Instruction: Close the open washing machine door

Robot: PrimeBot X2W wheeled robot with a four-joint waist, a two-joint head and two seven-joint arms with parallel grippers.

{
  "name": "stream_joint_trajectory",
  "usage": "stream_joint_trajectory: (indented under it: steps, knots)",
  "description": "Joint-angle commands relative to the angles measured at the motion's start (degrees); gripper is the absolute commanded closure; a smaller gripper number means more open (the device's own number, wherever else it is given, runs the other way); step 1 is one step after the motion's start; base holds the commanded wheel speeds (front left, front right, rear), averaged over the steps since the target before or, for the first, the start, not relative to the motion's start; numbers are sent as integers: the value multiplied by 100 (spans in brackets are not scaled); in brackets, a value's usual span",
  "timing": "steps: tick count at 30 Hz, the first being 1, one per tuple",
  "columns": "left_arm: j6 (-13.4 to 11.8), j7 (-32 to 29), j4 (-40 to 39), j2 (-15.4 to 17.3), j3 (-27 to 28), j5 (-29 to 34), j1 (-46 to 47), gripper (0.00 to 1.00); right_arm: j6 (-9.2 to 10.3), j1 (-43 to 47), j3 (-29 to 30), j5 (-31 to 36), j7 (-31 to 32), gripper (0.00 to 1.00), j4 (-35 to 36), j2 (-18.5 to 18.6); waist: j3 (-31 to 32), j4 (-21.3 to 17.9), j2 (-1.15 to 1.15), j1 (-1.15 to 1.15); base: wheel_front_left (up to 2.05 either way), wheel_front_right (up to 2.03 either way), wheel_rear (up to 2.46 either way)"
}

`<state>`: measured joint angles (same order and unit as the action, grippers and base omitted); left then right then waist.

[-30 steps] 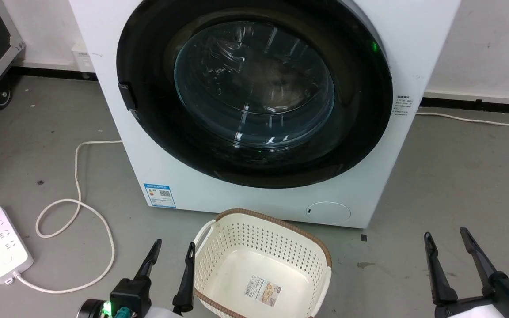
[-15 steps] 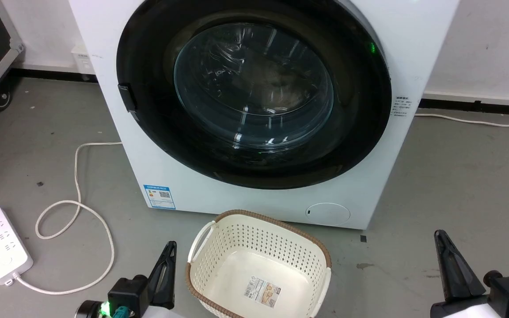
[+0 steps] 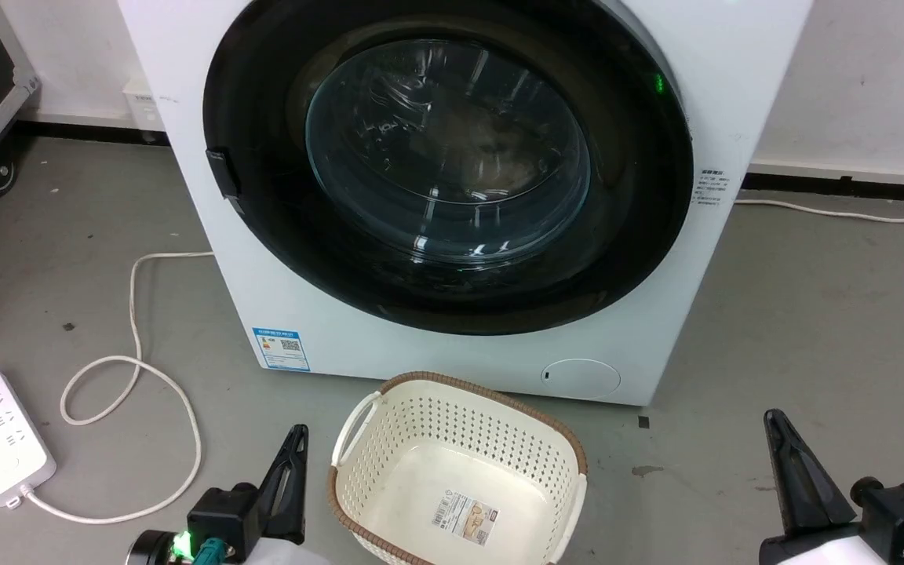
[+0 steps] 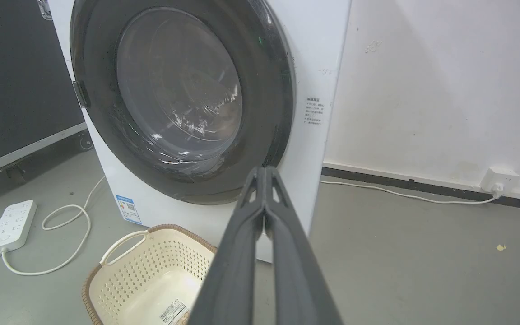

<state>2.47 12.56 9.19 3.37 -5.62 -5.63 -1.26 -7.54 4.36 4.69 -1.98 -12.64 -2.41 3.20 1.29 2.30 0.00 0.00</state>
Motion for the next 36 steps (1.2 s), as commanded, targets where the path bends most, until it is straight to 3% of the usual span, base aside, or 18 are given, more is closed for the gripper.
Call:
stream_joint_trajectory:
  steps: [1, 36]
  knots:
    - [-27, -56, -62, 0, 39, 61, 20, 100, 1, -68, -30, 32, 60, 100, 35, -6, -4, -7, 0, 0, 0, 0, 0]
    - [-106, -489, -371, -18, 228, 242, 58, 100, 3, -201, -188, 92, 495, 100, 109, -15, -49, -87, 0, 0, 0, 0, 0]
